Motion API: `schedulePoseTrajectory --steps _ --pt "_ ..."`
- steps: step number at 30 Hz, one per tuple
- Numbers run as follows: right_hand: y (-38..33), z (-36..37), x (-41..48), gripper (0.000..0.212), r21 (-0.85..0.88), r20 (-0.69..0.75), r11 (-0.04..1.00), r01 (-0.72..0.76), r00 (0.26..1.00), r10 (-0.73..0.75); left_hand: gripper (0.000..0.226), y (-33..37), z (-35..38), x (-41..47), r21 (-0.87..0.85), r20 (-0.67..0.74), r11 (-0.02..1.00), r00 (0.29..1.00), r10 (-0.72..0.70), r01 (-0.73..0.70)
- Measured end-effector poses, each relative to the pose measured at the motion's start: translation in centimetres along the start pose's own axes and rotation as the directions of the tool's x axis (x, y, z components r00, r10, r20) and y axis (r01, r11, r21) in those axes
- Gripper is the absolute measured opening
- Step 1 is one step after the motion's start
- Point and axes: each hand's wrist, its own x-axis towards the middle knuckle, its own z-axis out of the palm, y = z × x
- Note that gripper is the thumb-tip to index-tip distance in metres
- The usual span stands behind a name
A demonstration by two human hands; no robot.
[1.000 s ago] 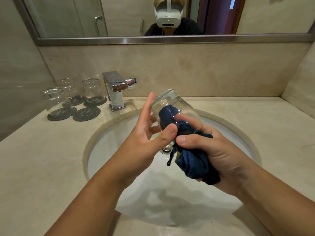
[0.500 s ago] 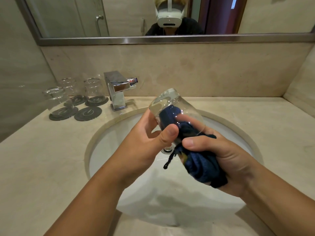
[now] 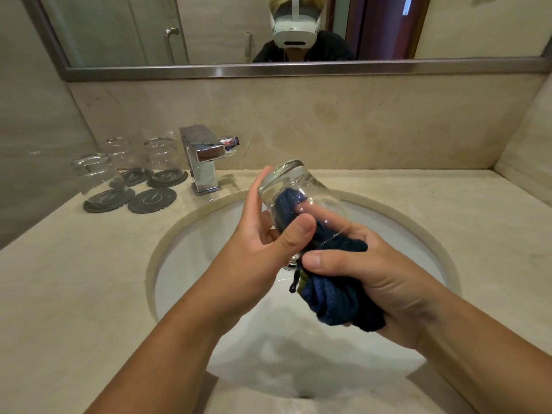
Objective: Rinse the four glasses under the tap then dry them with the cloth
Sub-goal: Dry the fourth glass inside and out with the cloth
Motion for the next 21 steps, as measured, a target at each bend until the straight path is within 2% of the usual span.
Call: schedulePoseTrajectory --steps 3,6,9,12,14,16,18,21 --pt "0.1 -0.1 0.0 0.061 0.045 0.033 0.999 -0.005 0.999 0.003 0.107 0.1 -0.2 -0.1 -0.025 0.031 1.000 0.999 0.007 -0.006" --pt "-0.1 -0.5 -0.1 0.067 0.234 0.147 0.972 0.005 0.988 -0.041 0.104 0.3 -0.4 -0.3 -0.033 0.080 0.999 0.997 0.019 -0.016" --pt "-0.3 -0.8 -0.3 0.060 0.297 0.230 0.955 -0.016 0.972 -0.055 0.098 0.4 -0.4 -0.4 -0.056 0.112 0.998 0.993 0.020 -0.014" --pt "0.0 -1.3 0.1 0.069 0.245 0.170 0.969 0.015 0.984 -0.059 0.099 0.1 -0.2 -0.1 -0.028 0.090 0.999 0.995 0.045 -0.043" --pt "-0.1 -1.2 0.3 0.076 0.148 0.079 0.988 0.046 0.995 -0.058 0.102 0.0 -0.3 0.1 0.018 -0.005 0.997 0.997 0.076 -0.076" --pt "-0.1 -0.9 0.5 0.070 0.072 -0.021 0.995 0.067 0.998 -0.066 0.090 -0.2 -0.4 0.2 0.074 -0.094 0.992 0.989 0.113 -0.106" --pt "-0.1 -0.4 0.6 0.058 -0.007 -0.117 0.996 0.089 0.989 -0.090 0.077 -0.5 -0.4 0.2 0.084 -0.109 0.991 0.988 0.110 -0.101" --pt "0.2 0.3 0.4 0.053 -0.168 -0.151 0.981 0.094 0.981 -0.120 0.069 -0.6 0.2 0.2 0.045 -0.123 0.997 0.990 0.067 -0.062"
